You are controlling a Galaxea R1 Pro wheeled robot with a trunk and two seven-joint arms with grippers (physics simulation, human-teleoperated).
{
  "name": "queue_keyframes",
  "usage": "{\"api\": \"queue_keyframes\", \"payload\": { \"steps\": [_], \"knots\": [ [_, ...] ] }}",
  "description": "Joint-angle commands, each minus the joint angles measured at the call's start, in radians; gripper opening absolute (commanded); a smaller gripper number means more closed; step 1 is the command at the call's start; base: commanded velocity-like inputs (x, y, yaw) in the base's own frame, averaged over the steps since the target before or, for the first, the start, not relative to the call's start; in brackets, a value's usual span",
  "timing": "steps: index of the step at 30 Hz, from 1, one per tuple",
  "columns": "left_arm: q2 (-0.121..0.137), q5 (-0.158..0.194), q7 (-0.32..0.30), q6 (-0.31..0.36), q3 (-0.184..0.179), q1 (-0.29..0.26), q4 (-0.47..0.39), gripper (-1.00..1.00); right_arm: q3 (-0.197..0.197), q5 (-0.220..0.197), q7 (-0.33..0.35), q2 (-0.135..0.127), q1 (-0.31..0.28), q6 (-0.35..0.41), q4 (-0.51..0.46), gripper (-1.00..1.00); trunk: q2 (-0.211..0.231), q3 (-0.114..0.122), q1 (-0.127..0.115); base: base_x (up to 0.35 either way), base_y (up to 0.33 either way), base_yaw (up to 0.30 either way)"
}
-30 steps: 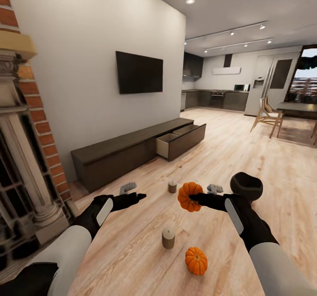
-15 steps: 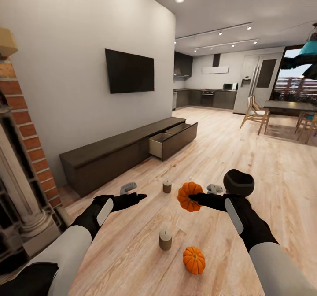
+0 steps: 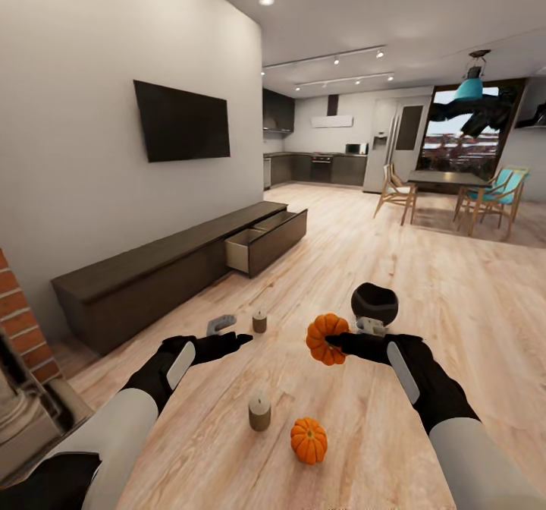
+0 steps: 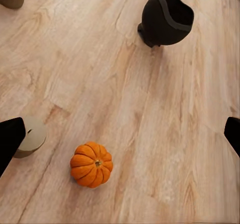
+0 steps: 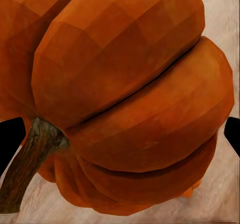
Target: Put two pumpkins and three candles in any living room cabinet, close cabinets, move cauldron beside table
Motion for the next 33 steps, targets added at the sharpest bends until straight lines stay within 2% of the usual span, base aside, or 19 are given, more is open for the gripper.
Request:
{"api": "queue_keyframes", "payload": {
  "steps": [1, 19, 33],
  "knots": [
    [0.0, 0.006, 0.0, 0.007, 0.0, 0.0, -0.001, 1.0, -0.002, -0.006, 0.002, 0.0, -0.001, 0.006, -0.001, -1.0, 0.0, -0.001, 0.0, 0.0, 0.183, -0.297],
    [0.0, 0.007, -0.011, 0.008, 0.0, 0.0, 0.0, 1.0, -0.002, -0.008, 0.002, 0.0, -0.001, 0.006, -0.001, -1.0, 0.0, -0.001, 0.0, 0.0, 0.275, -0.297],
    [0.0, 0.006, -0.01, 0.004, 0.0, 0.0, 0.038, 1.0, -0.002, -0.008, 0.003, 0.0, -0.001, 0.005, -0.002, -1.0, 0.0, -0.001, 0.0, -0.087, 0.016, -0.276]
  ]
}}
